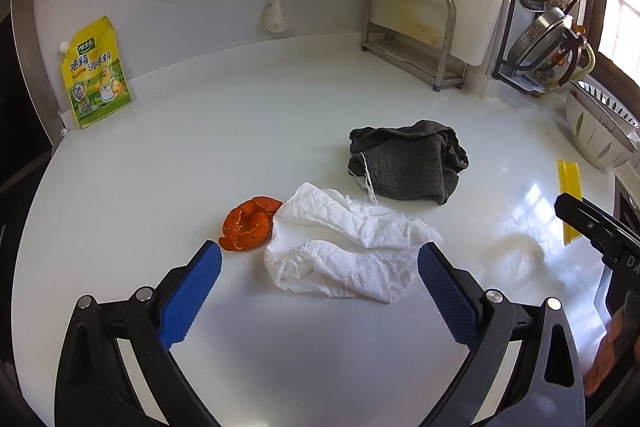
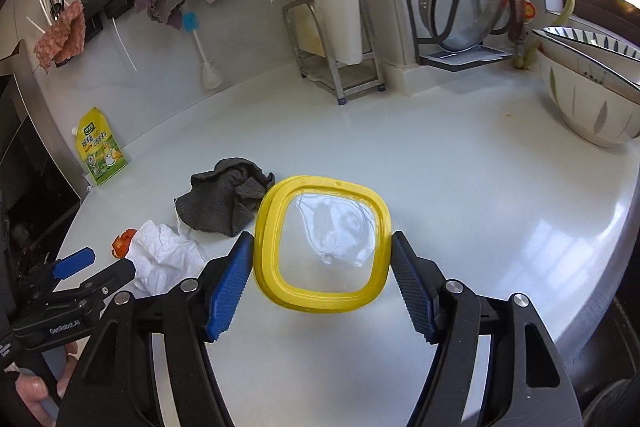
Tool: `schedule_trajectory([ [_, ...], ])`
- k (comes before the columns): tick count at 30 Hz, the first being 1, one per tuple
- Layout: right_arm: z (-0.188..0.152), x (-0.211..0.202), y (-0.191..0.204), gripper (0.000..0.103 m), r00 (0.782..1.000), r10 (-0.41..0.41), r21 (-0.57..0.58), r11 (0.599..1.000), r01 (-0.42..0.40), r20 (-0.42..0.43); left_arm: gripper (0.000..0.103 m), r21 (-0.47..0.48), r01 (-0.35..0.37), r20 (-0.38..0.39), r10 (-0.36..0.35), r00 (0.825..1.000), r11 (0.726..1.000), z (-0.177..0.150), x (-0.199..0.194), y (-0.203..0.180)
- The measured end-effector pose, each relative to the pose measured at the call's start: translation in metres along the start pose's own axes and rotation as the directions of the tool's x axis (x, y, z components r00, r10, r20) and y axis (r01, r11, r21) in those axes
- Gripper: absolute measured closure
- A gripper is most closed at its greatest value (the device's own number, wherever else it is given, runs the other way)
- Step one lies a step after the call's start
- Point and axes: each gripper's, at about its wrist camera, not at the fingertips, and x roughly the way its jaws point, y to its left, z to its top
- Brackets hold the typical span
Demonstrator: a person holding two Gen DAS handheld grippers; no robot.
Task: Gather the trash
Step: 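Grasp the yellow plastic lid with the right tool while the left tool grasps the white cloth, then carry the yellow lid and white cloth over the grey bin and open both tools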
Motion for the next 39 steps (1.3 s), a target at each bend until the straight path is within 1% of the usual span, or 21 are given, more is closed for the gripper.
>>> schedule_trajectory([
  [3,-0.001,-0.007,-0.013,0.036,1.0,0.012,0.051,0.999,-0.013,0.005,0.006,-0.009,-0.017,-0.023,0.017,1.0,1.0,0.003,0.006,-0.011],
  [7,0.001,-0.005,-0.02,0.036,0.999,0.048,0.09,0.995,-0.048,-0.003,0.006,0.003,-0.074,-0.041,0.074,0.996,0.997,0.007,0.017,-0.027],
  [10,0.001,0.001,-0.023,0.036,0.995,0.09,0.121,0.989,-0.085,-0.032,0.007,-0.006,-0.084,-0.062,0.084,0.995,0.996,0.01,0.026,-0.031],
  [12,0.002,0.003,-0.024,0.036,0.993,0.109,0.139,0.985,-0.103,-0.038,0.011,-0.008,-0.084,-0.078,0.083,0.994,0.996,0.01,0.031,-0.033],
  [14,0.004,0.002,-0.025,0.036,0.992,0.124,0.152,0.981,-0.118,-0.032,0.025,-0.007,-0.078,-0.097,0.076,0.992,0.997,0.01,0.036,-0.036],
  [16,0.004,0.001,-0.025,0.036,0.99,0.135,0.16,0.979,-0.129,-0.028,0.032,-0.003,-0.079,-0.118,0.078,0.99,0.997,0.009,0.042,-0.039],
  [18,0.004,0.002,-0.023,0.036,0.99,0.14,0.161,0.978,-0.133,-0.032,0.038,0.005,-0.084,-0.111,0.084,0.99,0.996,0.009,0.043,-0.042],
  [19,0.004,0.003,-0.023,0.036,0.99,0.14,0.159,0.978,-0.133,-0.034,0.048,0.006,-0.076,-0.11,0.076,0.991,0.997,0.009,0.042,-0.042],
  [20,0.004,0.003,-0.022,0.036,0.989,0.141,0.156,0.979,-0.134,-0.035,0.055,0.007,-0.064,-0.111,0.065,0.992,0.998,0.008,0.042,-0.042],
  [21,0.004,0.003,-0.021,0.036,0.989,0.141,0.152,0.979,-0.134,-0.035,0.06,0.01,-0.06,-0.107,0.06,0.992,0.998,0.008,0.041,-0.043],
  [22,0.004,0.003,-0.02,0.036,0.989,0.141,0.148,0.98,-0.135,-0.035,0.071,0.016,-0.059,-0.105,0.06,0.993,0.998,0.007,0.04,-0.043],
  [23,0.005,0.003,-0.018,0.036,0.989,0.142,0.143,0.98,-0.136,-0.033,0.084,0.021,-0.053,-0.102,0.055,0.993,0.998,0.007,0.039,-0.043],
  [25,0.004,0.002,-0.017,0.036,0.989,0.142,0.136,0.981,-0.137,-0.031,0.091,0.011,-0.03,-0.098,0.031,0.995,0.999,0.005,0.035,-0.039],
  [27,0.004,0.002,-0.016,0.036,0.99,0.139,0.133,0.982,-0.134,-0.03,0.092,-0.004,-0.007,-0.092,0.007,0.996,1.0,0.003,0.03,-0.034],
  [30,0.003,0.001,-0.015,0.036,0.99,0.14,0.128,0.983,-0.135,-0.028,0.093,0.002,-0.001,-0.07,0.002,0.998,1.0,-0.002,0.016,-0.027],
  [33,0.0,-0.003,-0.011,0.036,0.99,0.136,0.109,0.985,-0.133,-0.02,0.093,0.035,-0.034,-0.013,0.035,0.999,0.999,-0.01,-0.007,-0.023],
  [35,-0.002,-0.006,-0.006,0.036,0.99,0.139,0.095,0.986,-0.137,-0.017,0.093,0.049,-0.039,0.02,0.038,0.999,0.998,-0.017,-0.024,-0.021],
  [39,-0.014,-0.021,0.01,0.036,0.99,0.143,0.038,0.989,-0.143,-0.009,0.093,0.064,-0.032,0.042,0.029,0.999,0.997,-0.036,-0.051,-0.012],
])
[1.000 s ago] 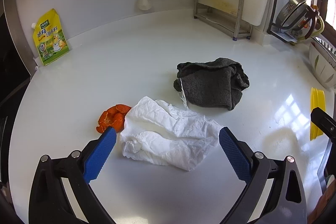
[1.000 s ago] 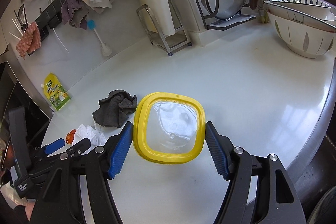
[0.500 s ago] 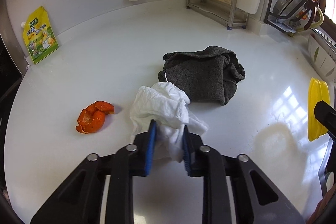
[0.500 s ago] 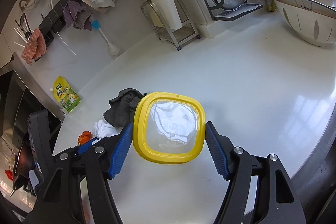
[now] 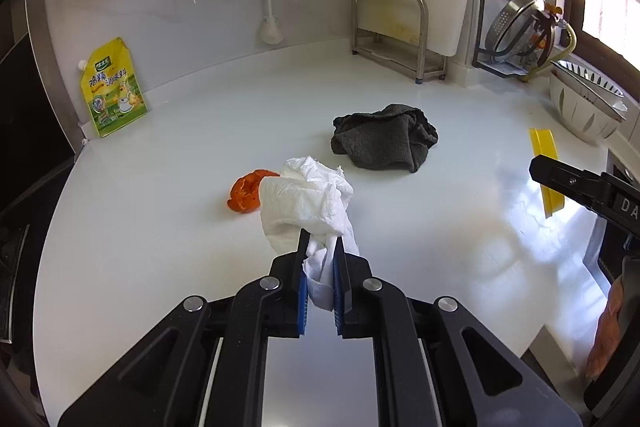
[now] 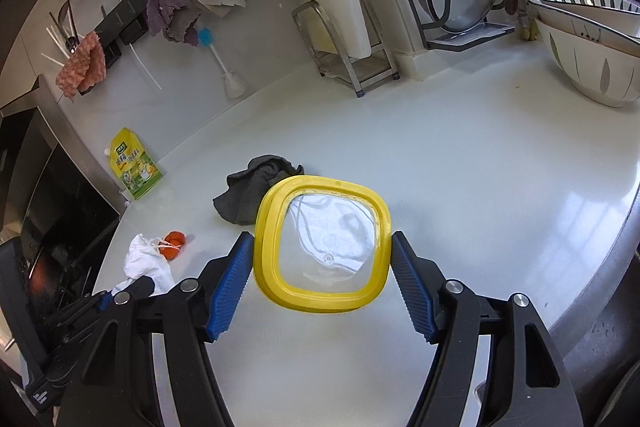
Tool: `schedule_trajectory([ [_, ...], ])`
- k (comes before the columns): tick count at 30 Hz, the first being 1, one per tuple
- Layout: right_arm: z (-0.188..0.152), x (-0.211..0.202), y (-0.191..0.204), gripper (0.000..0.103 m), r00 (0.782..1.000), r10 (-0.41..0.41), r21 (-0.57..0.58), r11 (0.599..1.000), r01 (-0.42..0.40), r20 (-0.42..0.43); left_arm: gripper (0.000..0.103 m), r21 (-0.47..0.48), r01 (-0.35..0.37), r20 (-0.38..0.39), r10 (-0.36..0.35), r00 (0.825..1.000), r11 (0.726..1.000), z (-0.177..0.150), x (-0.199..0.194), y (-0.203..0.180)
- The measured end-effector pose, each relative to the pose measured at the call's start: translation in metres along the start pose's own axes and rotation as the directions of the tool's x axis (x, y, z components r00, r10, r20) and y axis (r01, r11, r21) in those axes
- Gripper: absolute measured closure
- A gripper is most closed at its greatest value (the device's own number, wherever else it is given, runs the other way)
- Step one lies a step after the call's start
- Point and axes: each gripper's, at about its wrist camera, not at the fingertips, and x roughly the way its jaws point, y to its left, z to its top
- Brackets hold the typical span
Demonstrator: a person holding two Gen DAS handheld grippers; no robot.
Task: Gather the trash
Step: 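Carry the yellow lid and white cloth over the grey bin and open both tools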
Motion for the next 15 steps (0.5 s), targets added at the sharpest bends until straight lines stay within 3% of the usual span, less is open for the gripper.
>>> schedule_trajectory([
  [10,-0.081,-0.071,0.029,0.036,1.0,-0.029,-0.049,0.998,0.029,0.0,0.093,0.023,0.001,0.061,-0.002,0.998,1.0,-0.059,-0.074,0.014],
  [15,-0.128,-0.114,0.047,0.036,0.997,-0.073,-0.052,0.996,0.073,0.018,0.093,0.05,0.05,0.064,-0.053,0.997,0.997,-0.091,-0.105,0.007],
])
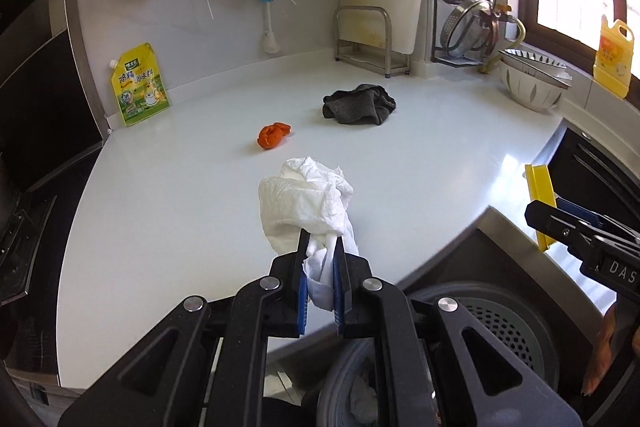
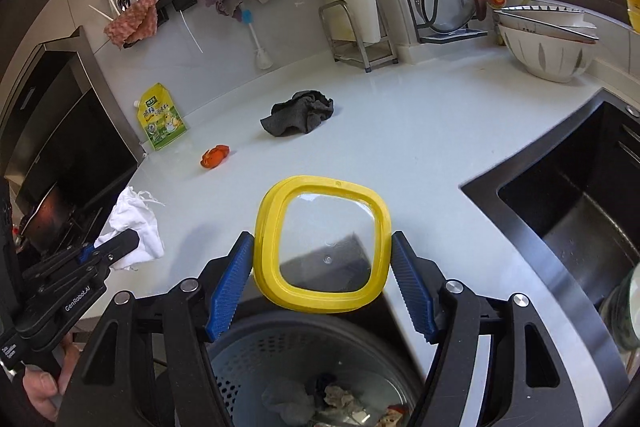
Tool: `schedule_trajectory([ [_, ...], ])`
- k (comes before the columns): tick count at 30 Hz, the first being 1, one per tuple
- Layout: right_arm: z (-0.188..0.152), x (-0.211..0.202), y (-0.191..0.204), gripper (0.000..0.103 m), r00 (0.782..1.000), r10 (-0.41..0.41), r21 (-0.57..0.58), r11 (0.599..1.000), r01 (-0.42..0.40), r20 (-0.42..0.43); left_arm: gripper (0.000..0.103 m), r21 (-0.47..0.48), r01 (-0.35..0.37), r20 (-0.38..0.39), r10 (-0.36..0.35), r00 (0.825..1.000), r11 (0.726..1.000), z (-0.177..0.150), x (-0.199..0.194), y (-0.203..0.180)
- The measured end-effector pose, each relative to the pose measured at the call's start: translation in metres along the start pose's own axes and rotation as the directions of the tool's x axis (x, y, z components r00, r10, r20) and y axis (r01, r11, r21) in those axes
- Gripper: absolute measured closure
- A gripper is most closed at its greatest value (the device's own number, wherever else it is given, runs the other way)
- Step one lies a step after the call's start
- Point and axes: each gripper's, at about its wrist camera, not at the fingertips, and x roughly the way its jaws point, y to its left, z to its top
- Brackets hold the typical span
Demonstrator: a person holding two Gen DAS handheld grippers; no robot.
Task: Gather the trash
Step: 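Carry the yellow lid and white cloth over the grey bin and open both tools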
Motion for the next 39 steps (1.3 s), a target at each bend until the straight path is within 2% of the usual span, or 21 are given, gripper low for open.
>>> schedule_trajectory([
  [3,-0.025,-0.021,0.01,0.036,1.0,-0.014,-0.004,1.0,0.014,0.002,0.093,-0.001,0.039,-0.014,-0.039,0.999,0.999,-0.017,-0.014,-0.005],
  [9,-0.069,-0.054,0.022,0.036,0.999,-0.035,0.006,0.999,0.035,0.019,0.093,0.007,0.065,-0.018,-0.065,0.998,0.998,-0.047,-0.037,-0.013],
  [16,-0.107,-0.073,0.024,0.036,0.998,-0.063,0.017,0.998,0.063,0.001,0.093,0.002,0.068,-0.037,-0.068,0.997,0.998,-0.069,-0.052,-0.015],
  [25,-0.129,-0.088,0.033,0.036,0.991,-0.13,-0.031,0.991,0.131,0.019,0.093,-0.016,0.091,-0.07,-0.092,0.993,0.996,-0.088,-0.052,-0.021],
  [32,-0.137,-0.083,0.042,0.036,0.981,-0.192,-0.097,0.976,0.193,0.018,0.093,-0.016,0.101,-0.125,-0.102,0.987,0.995,-0.105,-0.039,-0.03],
  [39,-0.139,-0.076,0.043,0.036,0.973,-0.23,-0.133,0.964,0.23,0.02,0.093,-0.02,0.096,-0.151,-0.097,0.984,0.995,-0.11,-0.027,-0.03],
])
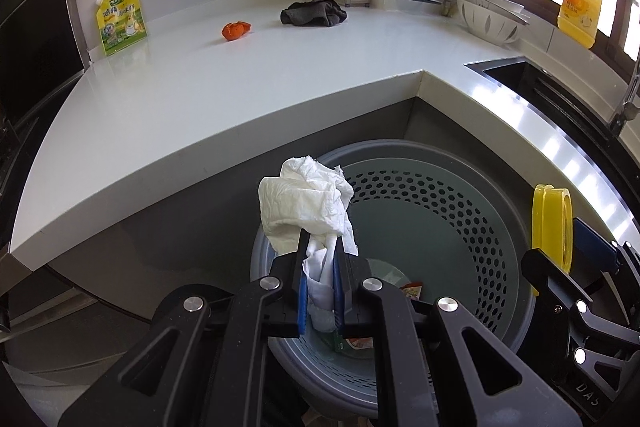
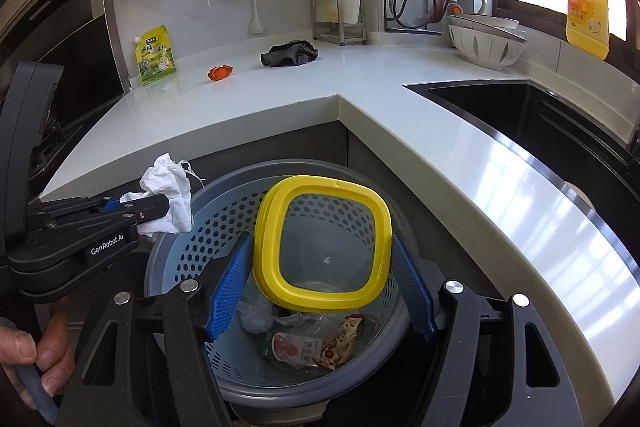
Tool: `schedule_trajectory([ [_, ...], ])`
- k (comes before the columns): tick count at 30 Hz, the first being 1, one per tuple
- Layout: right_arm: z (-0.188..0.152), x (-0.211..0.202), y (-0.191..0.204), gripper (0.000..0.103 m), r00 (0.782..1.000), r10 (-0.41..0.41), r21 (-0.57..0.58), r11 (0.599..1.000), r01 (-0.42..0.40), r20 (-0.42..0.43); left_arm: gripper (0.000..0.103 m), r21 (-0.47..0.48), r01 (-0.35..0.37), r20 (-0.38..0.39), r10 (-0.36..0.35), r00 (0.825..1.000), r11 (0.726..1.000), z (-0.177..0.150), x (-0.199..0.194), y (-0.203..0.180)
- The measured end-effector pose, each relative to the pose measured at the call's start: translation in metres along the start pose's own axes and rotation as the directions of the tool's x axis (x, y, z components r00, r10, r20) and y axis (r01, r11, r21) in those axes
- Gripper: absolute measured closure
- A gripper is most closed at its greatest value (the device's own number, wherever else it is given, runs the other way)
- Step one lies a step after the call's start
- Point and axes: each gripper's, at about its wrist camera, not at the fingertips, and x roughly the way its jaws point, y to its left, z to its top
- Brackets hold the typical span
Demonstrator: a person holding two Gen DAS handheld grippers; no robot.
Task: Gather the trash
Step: 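Carry the yellow lid and white cloth over the grey bin and open both tools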
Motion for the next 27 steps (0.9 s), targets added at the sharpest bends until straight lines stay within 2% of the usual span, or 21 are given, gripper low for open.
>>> schedule_trajectory([
  [15,-0.009,0.023,-0.003,0.036,0.998,0.016,0.009,1.0,-0.016,-0.053,0.092,-0.002,0.004,-0.062,-0.004,0.998,1.0,-0.004,0.026,-0.001],
  [19,-0.009,0.021,-0.005,0.036,0.999,0.021,0.023,1.0,-0.02,-0.045,0.088,0.004,-0.006,-0.063,0.006,0.998,1.0,-0.003,0.027,-0.001],
  [21,-0.009,0.021,-0.008,0.036,0.998,0.029,0.035,0.999,-0.028,-0.048,0.08,0.002,-0.001,-0.063,0.002,0.998,1.0,-0.003,0.026,-0.001],
  [23,-0.008,0.019,-0.01,0.034,0.999,0.029,0.043,0.999,-0.028,-0.044,0.059,-0.001,-0.005,-0.05,0.005,0.999,1.0,-0.003,0.023,-0.001],
  [25,-0.007,0.016,-0.011,0.027,0.999,0.026,0.051,0.998,-0.025,-0.028,0.051,-0.001,-0.01,-0.033,0.01,0.999,1.0,-0.003,0.019,-0.001],
  [27,-0.007,0.012,-0.013,0.025,1.0,0.028,0.061,0.998,-0.027,-0.013,0.051,0.002,-0.012,-0.028,0.013,1.0,1.0,-0.003,0.016,-0.002],
])
